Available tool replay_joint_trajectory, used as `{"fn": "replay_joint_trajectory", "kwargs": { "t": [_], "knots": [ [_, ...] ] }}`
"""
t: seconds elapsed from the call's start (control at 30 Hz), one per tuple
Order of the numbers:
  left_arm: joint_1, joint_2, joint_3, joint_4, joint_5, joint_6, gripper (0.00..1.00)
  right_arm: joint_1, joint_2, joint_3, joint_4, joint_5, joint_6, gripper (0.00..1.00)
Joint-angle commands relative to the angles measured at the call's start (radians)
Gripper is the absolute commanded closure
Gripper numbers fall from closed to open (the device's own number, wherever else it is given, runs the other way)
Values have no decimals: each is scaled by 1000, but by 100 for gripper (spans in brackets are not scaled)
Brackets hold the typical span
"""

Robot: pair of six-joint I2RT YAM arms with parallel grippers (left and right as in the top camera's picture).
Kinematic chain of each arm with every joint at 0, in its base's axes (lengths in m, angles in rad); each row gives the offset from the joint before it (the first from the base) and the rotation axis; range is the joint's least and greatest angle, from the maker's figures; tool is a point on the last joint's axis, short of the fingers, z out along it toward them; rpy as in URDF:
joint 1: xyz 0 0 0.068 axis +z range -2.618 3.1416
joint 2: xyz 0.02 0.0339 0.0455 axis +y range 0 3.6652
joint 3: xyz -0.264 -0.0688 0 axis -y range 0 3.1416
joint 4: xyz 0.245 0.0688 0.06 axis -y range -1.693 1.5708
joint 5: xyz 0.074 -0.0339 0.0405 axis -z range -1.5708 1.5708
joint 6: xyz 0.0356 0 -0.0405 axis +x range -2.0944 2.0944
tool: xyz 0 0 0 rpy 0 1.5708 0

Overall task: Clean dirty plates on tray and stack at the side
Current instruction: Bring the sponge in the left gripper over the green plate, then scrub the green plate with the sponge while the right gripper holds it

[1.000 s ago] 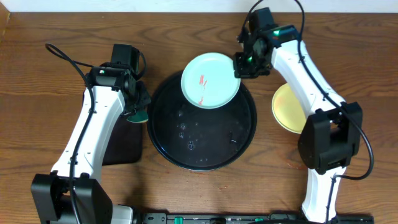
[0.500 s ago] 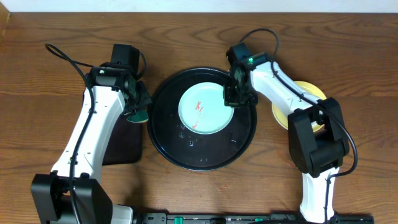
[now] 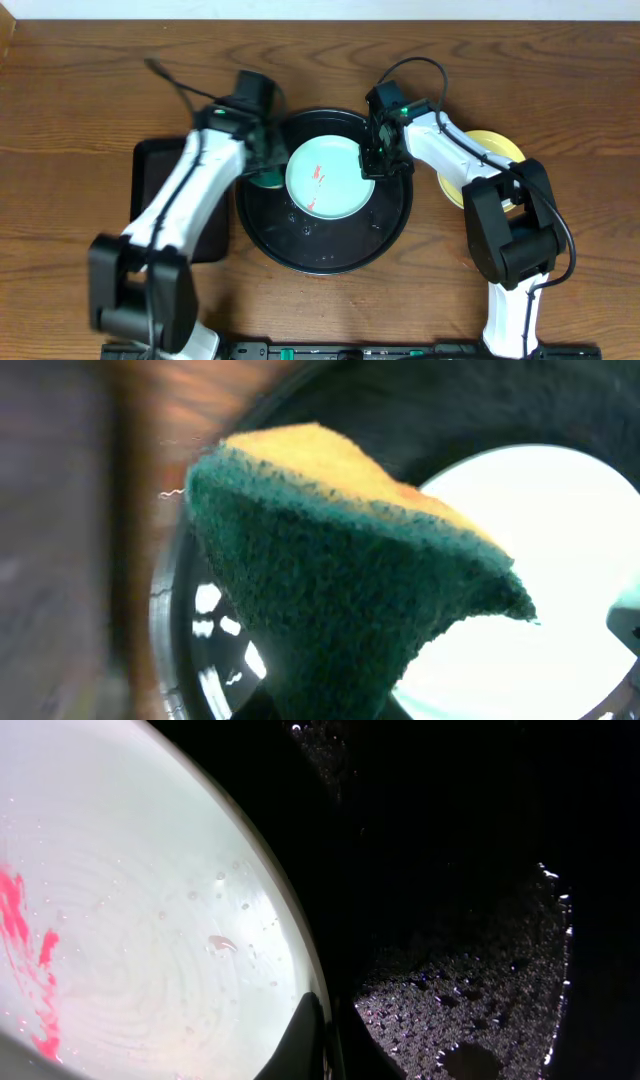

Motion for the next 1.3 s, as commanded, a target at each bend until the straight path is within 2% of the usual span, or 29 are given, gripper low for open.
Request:
{"fn": "replay_joint_trajectory", "kwargs": {
  "t": [0.0,0.27,0.5,0.6,0.77,0.87,1.03,1.27],
  "knots": [
    [-57,80,16,60,34,48,93,31,27,-38,-4,-31,-31,99],
    [-130,227,16,203,73,159,92,31,27,-38,-3,-31,-31,99],
    [-134,284,16,152,92,177,93,31,27,-38,-3,-30,-31,99],
    [-142,284,16,106,142,177,92,31,27,-38,-3,-30,-31,99],
    [-162,284,16,92,324,177,92,31,27,-38,-3,-30,-31,99],
    [-174,284,16,121,340,177,93,31,27,-38,-3,-30,-31,99],
    [-171,284,16,211,239,176,92,31,27,-39,-3,-30,-31,99],
    [-170,297,16,361,-79,176,92,31,27,-41,-1,-30,-31,99]
  ]
}}
